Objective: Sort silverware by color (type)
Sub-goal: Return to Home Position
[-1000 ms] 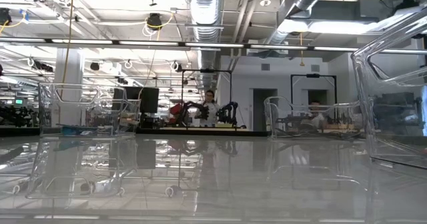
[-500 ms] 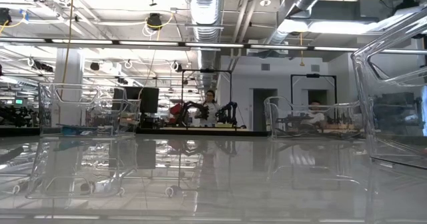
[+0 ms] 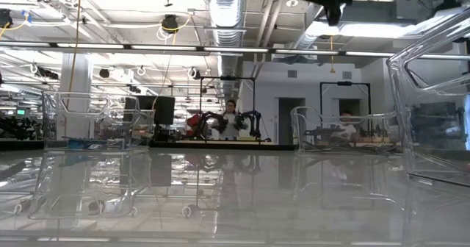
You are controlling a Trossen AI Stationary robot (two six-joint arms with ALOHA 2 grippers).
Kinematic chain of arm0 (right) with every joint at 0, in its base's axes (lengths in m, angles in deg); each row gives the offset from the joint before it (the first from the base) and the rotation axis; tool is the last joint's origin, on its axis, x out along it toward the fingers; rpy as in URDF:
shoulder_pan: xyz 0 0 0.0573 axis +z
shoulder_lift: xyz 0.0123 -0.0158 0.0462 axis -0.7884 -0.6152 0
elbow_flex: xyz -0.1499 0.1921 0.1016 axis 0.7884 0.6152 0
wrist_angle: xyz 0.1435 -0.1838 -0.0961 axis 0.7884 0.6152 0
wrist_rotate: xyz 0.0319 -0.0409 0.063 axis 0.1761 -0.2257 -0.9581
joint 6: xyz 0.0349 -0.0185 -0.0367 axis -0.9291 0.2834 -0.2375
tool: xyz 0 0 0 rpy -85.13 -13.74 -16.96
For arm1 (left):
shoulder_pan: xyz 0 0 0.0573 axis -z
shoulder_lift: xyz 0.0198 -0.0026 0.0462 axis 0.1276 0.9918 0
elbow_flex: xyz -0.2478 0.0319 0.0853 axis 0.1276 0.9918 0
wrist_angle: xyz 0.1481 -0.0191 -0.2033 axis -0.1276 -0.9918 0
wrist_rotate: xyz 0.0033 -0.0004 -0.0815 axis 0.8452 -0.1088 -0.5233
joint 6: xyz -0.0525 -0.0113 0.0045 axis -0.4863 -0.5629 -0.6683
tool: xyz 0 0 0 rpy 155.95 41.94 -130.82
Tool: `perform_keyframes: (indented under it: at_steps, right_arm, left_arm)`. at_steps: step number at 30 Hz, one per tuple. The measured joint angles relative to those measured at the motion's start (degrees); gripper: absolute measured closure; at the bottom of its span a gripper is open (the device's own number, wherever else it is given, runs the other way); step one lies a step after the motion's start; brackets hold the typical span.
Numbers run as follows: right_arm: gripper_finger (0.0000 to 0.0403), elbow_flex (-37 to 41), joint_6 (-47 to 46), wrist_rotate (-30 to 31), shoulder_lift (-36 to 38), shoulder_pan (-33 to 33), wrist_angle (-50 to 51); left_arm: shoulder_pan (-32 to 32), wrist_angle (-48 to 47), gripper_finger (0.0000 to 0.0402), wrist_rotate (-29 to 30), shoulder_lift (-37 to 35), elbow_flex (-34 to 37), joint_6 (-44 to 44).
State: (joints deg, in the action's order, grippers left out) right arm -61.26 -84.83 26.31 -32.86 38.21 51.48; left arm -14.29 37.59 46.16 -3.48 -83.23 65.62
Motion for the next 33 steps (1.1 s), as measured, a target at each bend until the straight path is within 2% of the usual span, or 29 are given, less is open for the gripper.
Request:
perform_keyframes:
  at_steps: [6, 12, 15, 22, 33]
  right_arm:
    - [0.0388, 14.27, -3.99, -1.31, 4.41, 0.07, -14.95]
    - [0.0389, 23.78, -7.34, -1.34, 4.98, 0.26, -21.78]
    - [0.0389, 28.31, -7.3, -1.36, 4.91, 0.3, -26.19]
    - [0.0389, 39.53, -9.23, -0.21, 4.62, -0.18, -43.31]
    - [0.0388, 44.3, -9.94, 0.15, 4.96, -1.07, -46.01]
  left_arm:
    - [0.03, 9.57, 0.0401, -3.84, -10.94, 14.49, -1.9]
    - [0.04, 14.62, 0.0401, -4.18, -15.32, 24.2, -4.41]
    - [0.04, 14.61, 0.0401, -3.91, -15.13, 26.84, -4.34]
    - [0.02, 18.73, 0.0401, -3.55, -15.15, 31.57, -6.49]
    - [0.0, 19.79, 0.0401, -4.1, -15.1, 33.98, -8.32]
